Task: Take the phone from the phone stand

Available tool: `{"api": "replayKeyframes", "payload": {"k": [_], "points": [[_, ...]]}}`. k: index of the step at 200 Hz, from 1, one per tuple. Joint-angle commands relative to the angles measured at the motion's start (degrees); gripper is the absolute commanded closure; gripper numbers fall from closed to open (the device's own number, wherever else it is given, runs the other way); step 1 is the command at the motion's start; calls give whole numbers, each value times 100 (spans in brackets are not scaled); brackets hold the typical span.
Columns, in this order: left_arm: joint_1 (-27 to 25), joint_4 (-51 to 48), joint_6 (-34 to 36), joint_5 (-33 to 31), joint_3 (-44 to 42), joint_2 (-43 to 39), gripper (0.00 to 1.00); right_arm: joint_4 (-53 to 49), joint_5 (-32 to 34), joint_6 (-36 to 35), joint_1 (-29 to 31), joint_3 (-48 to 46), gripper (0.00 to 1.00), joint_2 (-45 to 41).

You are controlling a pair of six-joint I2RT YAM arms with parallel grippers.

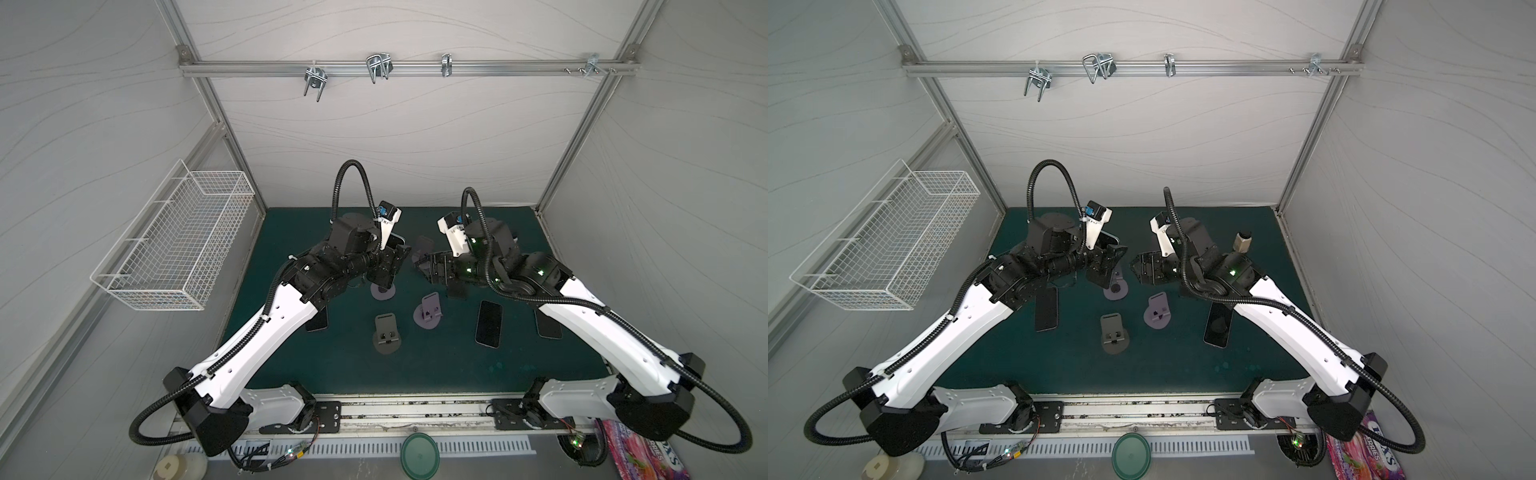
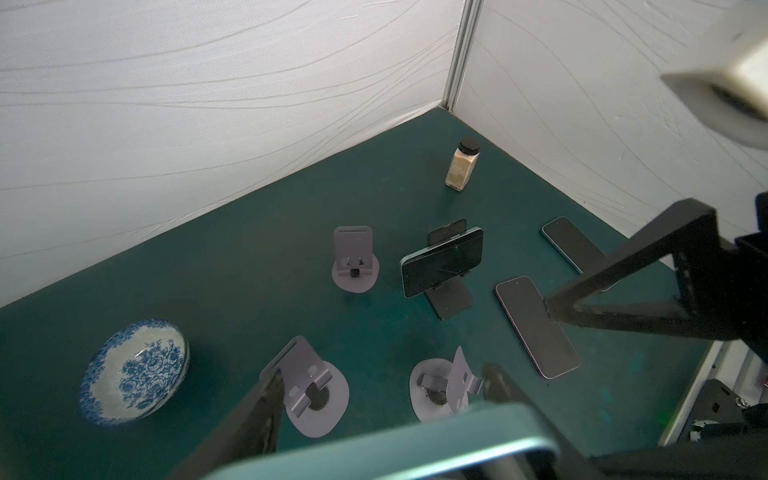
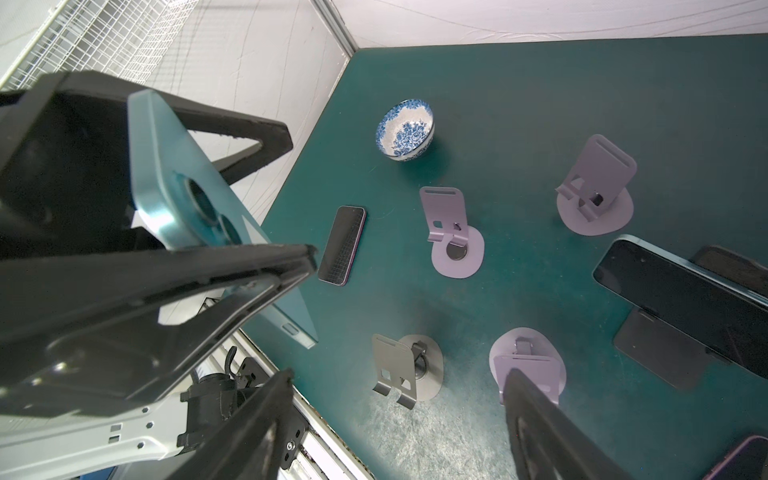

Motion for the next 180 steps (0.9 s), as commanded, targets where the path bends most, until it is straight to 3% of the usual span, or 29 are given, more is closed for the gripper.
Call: {"api": "replayKeyframes", "payload": {"k": [1,180], "points": [[-21,76,1,-142,59,-234,49,120,-21,57,113,57,19,137],[365,-1132,-192,-379,-247,-1021,49,246,-138,57,515,520,20,811]]}}
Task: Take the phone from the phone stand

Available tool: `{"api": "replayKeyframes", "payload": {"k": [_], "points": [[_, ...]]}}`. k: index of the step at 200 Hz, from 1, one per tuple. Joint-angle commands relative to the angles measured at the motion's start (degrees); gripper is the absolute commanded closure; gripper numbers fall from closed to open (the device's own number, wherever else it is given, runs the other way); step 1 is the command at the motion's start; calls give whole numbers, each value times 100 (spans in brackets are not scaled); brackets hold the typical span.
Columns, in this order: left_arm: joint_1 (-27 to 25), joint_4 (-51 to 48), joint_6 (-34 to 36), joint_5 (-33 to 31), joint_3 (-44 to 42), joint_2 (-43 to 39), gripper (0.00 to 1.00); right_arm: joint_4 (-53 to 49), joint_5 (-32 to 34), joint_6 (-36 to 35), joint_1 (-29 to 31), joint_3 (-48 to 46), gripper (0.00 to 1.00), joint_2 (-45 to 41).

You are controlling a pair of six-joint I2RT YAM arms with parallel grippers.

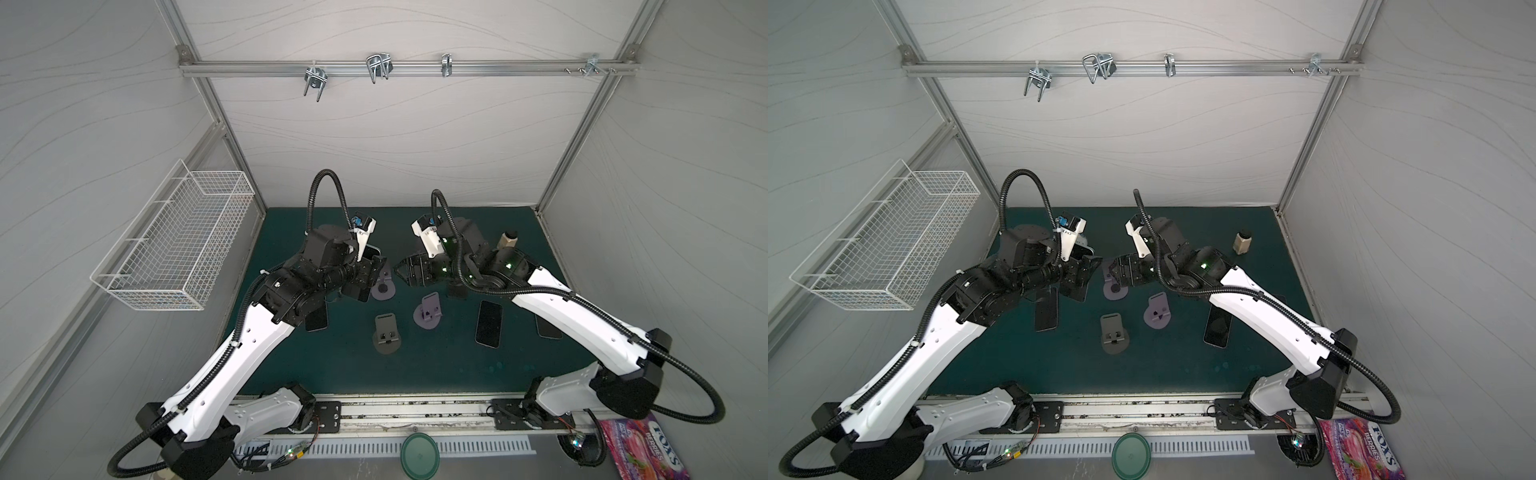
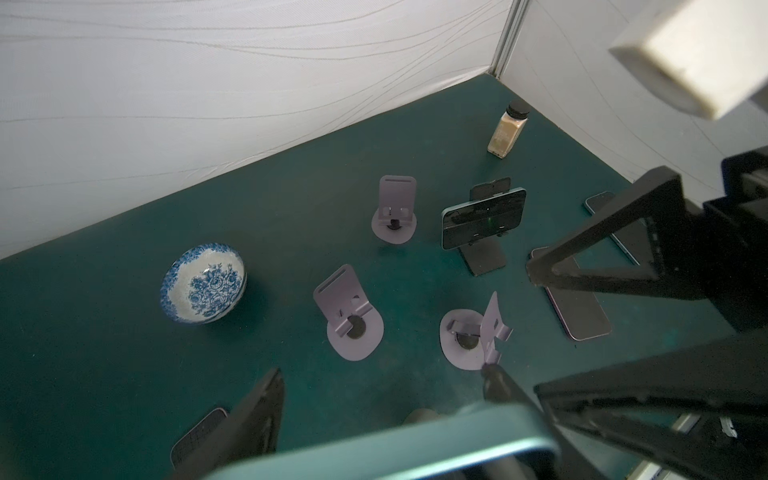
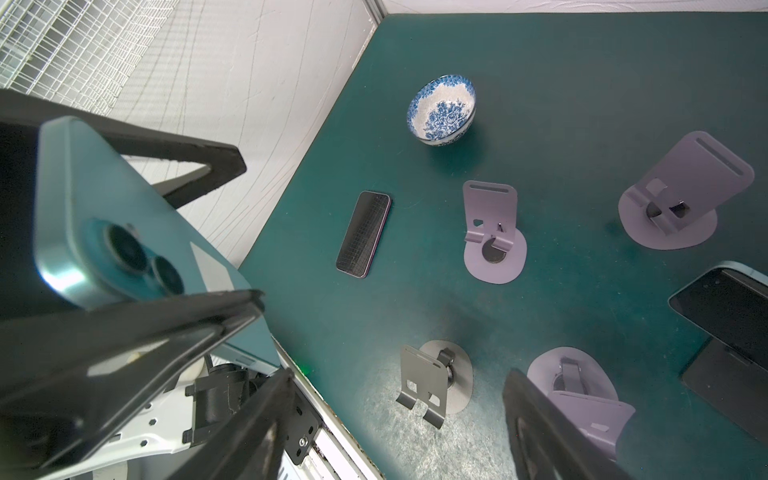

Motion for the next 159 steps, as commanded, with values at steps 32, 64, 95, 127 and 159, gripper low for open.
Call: {"api": "replayKeyframes", "payload": {"k": [32,64,95,127,159], "points": [[23,-366,-136,-179,-21,-325,49,21,-31,94,150,96,20,54],[21,-622,-186,-273,-81,-452,49,-26,-30,107,268,158,20,129],[29,-769,-258,-382,-261,-609,50,-92,-47,110,354,161,20,191],[30,-799,-387,-438,-601,-811,50,-129,-15,121,435,65,20,188],[25,-780,-591,-451,-925,-957,50,-140,-16,151,471,-31,20,191]]}}
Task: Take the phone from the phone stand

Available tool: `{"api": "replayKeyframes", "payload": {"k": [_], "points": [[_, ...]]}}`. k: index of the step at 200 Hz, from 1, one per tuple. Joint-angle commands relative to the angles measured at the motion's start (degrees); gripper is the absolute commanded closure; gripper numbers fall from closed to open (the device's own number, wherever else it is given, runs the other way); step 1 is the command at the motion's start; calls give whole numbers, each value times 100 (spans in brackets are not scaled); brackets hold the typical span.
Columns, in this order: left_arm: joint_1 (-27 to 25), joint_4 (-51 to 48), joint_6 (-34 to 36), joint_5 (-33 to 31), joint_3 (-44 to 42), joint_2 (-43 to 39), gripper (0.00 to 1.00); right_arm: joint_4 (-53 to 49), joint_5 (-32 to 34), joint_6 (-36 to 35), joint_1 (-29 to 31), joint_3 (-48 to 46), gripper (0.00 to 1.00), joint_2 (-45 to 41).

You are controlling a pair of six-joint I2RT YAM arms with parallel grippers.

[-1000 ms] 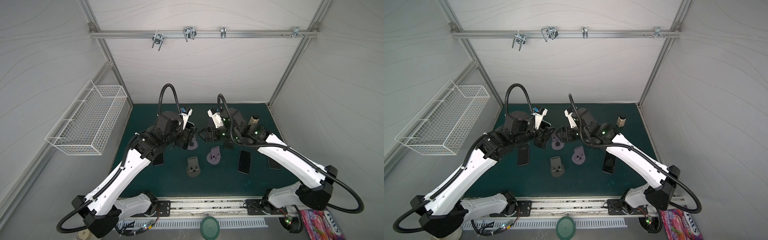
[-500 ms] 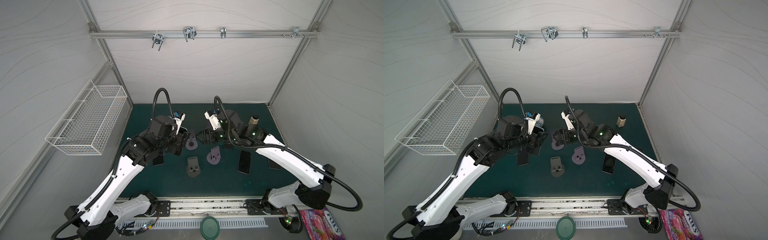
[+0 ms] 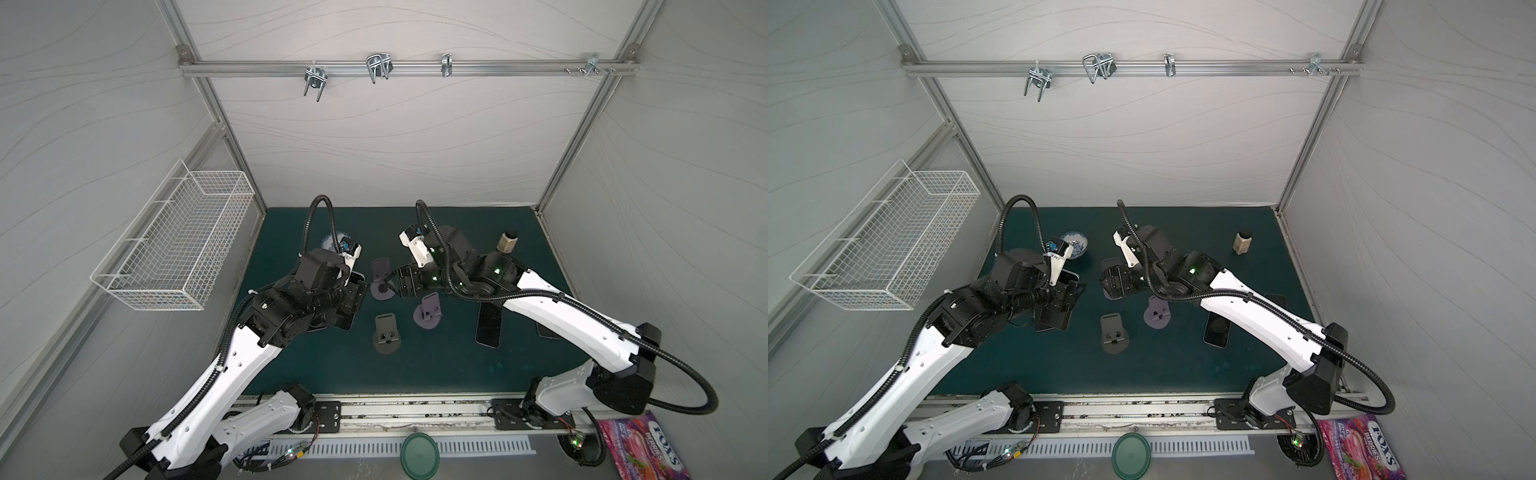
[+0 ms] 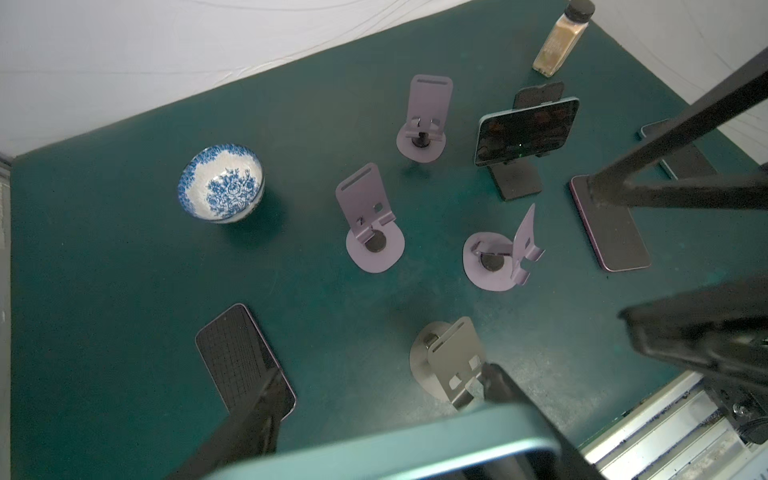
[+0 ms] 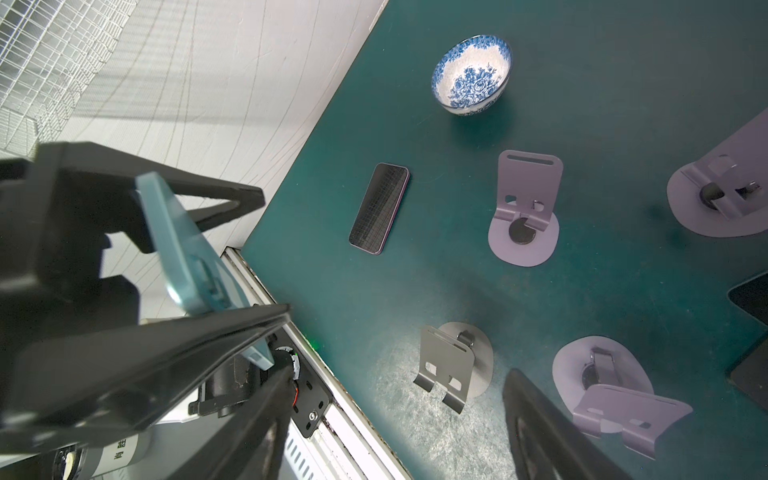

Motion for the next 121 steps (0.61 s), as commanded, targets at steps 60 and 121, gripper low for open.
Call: {"api": "replayKeyframes", "payload": {"k": [60,121], "points": [[31,143,-510,-104,-466,-227,50,-61,-42,60,154,13,20,72],[156,200,-842,34,-815,-298,51,71,-168,156,330,-98,20,197]]}}
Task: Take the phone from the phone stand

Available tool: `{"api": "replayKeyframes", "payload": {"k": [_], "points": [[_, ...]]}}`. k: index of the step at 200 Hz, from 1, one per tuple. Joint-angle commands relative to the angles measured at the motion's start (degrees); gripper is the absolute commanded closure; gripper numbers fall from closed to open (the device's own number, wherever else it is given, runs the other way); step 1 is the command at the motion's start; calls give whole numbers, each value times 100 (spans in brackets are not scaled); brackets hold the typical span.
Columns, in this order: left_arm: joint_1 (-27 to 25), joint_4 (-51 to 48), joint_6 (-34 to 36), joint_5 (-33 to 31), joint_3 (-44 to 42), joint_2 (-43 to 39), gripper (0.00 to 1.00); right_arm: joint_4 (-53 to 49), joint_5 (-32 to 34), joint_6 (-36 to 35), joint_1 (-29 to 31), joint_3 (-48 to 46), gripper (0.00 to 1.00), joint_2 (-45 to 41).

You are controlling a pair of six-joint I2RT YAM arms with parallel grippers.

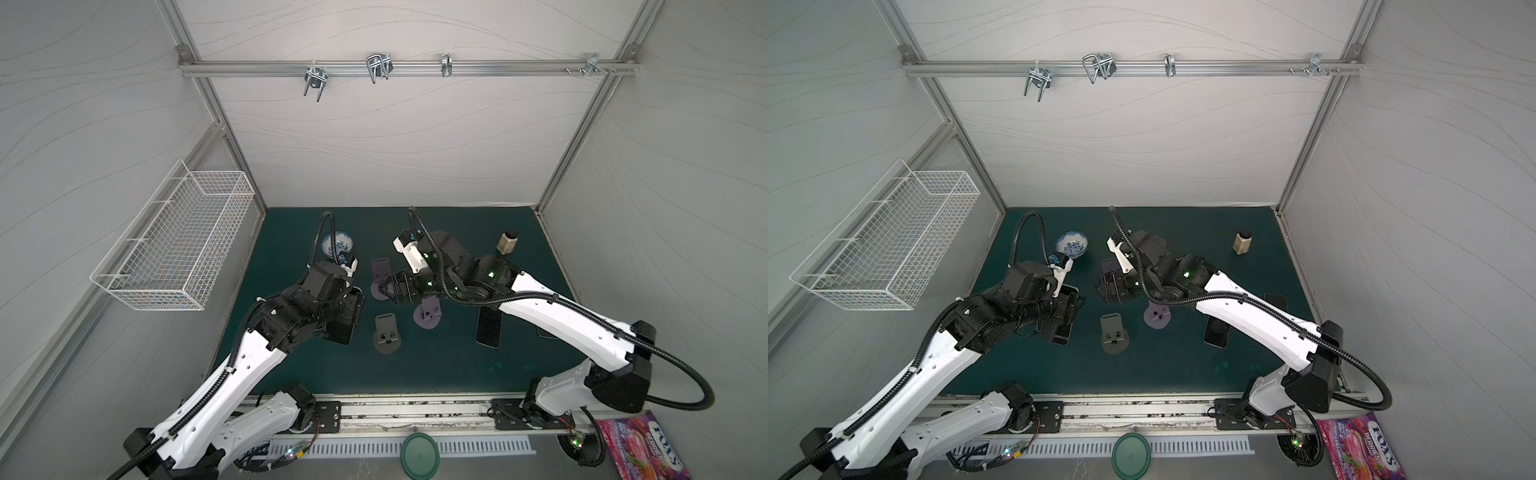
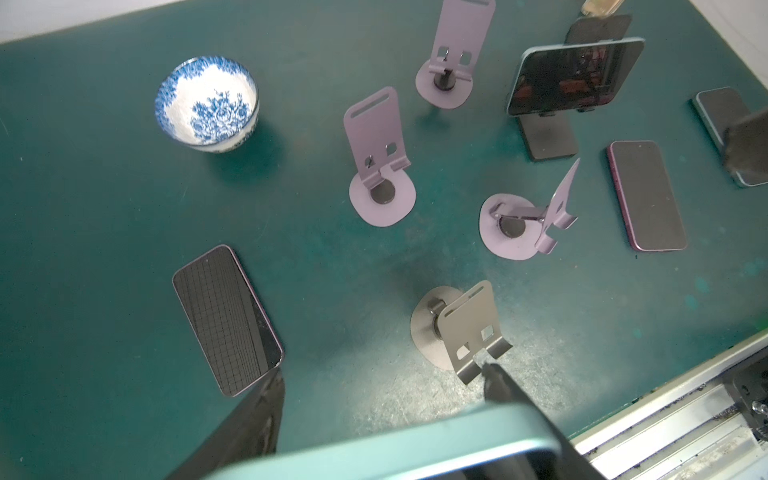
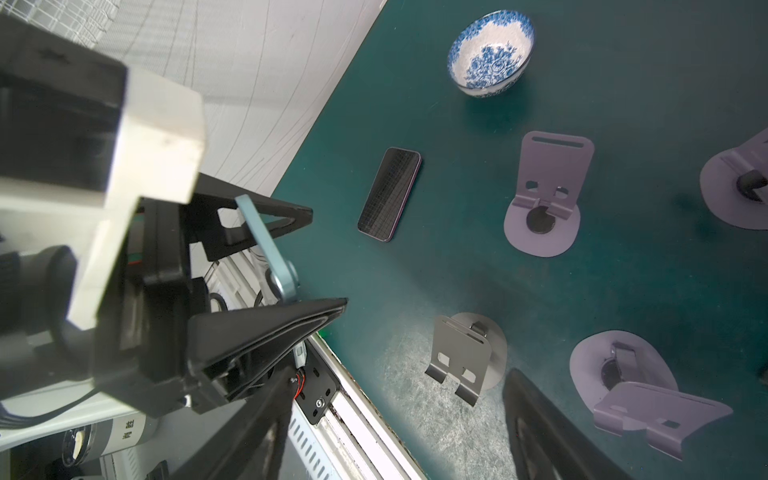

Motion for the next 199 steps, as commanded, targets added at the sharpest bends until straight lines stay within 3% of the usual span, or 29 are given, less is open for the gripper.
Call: {"api": "replayKeyframes", "payload": {"k": [1,199], "points": [[98,233,-259,79,-12,-105,51,60,-114,100,102,-66,20,96],[537,1088,-1105,729,-1828,-151,53,104,-293,222,243,-122,20,232]]}}
